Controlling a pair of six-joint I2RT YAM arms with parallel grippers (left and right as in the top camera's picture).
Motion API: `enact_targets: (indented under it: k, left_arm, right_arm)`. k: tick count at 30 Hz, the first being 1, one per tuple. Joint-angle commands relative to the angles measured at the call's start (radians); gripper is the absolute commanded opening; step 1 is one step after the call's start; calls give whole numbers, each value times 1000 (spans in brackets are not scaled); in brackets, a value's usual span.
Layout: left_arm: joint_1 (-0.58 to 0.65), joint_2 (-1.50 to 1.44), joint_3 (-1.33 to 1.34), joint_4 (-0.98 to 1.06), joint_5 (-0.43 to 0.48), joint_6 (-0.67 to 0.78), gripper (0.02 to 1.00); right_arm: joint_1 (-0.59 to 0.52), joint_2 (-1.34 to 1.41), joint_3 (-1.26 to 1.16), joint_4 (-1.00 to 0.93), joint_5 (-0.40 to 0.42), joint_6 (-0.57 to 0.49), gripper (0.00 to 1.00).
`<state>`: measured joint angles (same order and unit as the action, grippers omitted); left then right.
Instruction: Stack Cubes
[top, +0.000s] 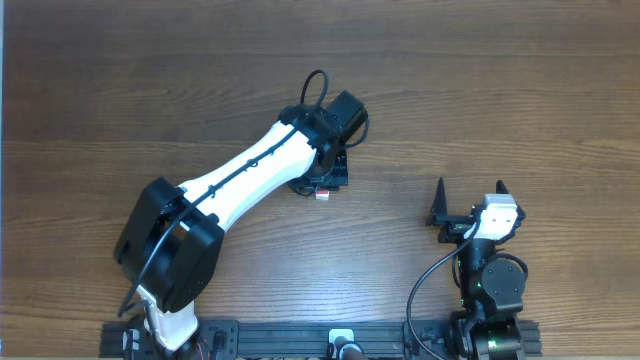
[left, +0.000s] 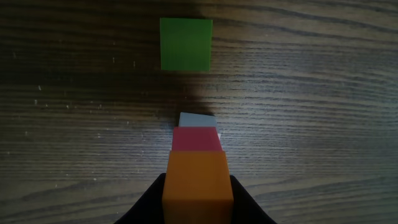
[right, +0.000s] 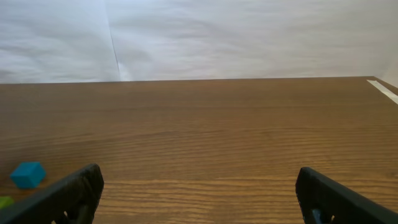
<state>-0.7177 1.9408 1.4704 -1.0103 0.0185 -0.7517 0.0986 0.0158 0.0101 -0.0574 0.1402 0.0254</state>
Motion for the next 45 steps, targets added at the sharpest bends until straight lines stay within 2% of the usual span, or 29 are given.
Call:
enact_targets:
  k: [1,45]
  left_arm:
    - [2,23,19,0,-1,11,215]
    - [2,34,19,-8,7,12,255]
  right_arm:
    - [-5,-10,-5,-3,0,3,991]
    - [-5,-10,-5,-3,0,3,993]
